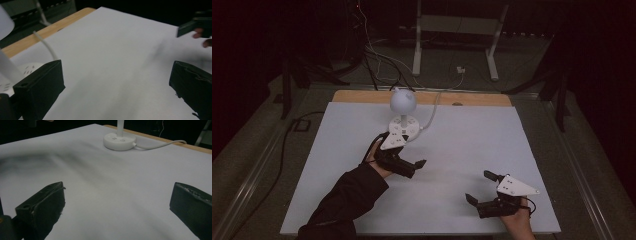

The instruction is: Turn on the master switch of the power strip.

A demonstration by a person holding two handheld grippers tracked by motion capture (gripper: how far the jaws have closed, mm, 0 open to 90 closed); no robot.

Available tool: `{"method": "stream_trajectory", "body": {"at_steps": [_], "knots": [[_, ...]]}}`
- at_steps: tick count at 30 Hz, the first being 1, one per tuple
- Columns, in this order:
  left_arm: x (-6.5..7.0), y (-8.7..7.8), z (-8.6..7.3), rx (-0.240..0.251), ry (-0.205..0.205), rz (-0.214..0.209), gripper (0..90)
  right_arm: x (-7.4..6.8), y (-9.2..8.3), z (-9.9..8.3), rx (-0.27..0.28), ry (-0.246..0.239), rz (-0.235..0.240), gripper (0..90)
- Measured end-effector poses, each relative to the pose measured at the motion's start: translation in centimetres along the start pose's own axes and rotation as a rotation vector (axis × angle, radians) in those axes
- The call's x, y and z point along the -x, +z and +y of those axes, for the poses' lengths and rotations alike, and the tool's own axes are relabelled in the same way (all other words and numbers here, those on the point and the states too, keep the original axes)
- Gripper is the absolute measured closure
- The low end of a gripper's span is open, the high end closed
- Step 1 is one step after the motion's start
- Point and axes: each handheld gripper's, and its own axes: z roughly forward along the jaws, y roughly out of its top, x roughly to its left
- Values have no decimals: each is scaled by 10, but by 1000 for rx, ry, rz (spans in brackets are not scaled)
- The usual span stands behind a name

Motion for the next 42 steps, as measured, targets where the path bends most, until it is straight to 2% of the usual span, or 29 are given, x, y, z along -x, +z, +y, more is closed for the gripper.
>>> {"method": "stream_trajectory", "body": {"at_steps": [2,5,7,8,9,16,19,22,23,25,28,32,36,38,42], "knots": [[-2,4,0,-4,-5,17,1,0,0,0,1,-1,2,0],[-6,10,-2,-6,-14,18,2,0,0,0,3,0,3,0],[-8,14,-2,-9,-20,47,1,0,0,0,1,0,4,0],[-10,16,-2,-17,-28,44,1,0,0,0,1,0,4,0],[-13,21,-4,-15,-43,70,1,0,0,0,3,2,6,0],[-21,33,-6,-1,-85,103,2,1,0,0,4,4,10,0],[-24,38,-6,5,-76,138,2,1,0,0,3,4,11,0],[-28,43,-7,-5,-114,136,2,1,-1,0,7,5,15,0],[-29,45,-7,-7,-121,154,2,1,-1,0,6,6,16,0],[-33,51,-8,-22,-112,180,2,1,-1,0,7,4,17,0],[-35,54,-7,-30,-108,193,2,0,-1,0,8,5,20,0],[-41,61,-9,-55,-125,199,2,0,-1,0,7,9,25,0],[-48,67,-12,-70,-136,236,14,0,-1,0,7,10,28,0],[-51,69,-14,-74,-147,243,15,1,-1,0,7,11,29,0],[-55,72,-16,-85,-145,264,62,1,-1,0,7,14,29,0]]}}
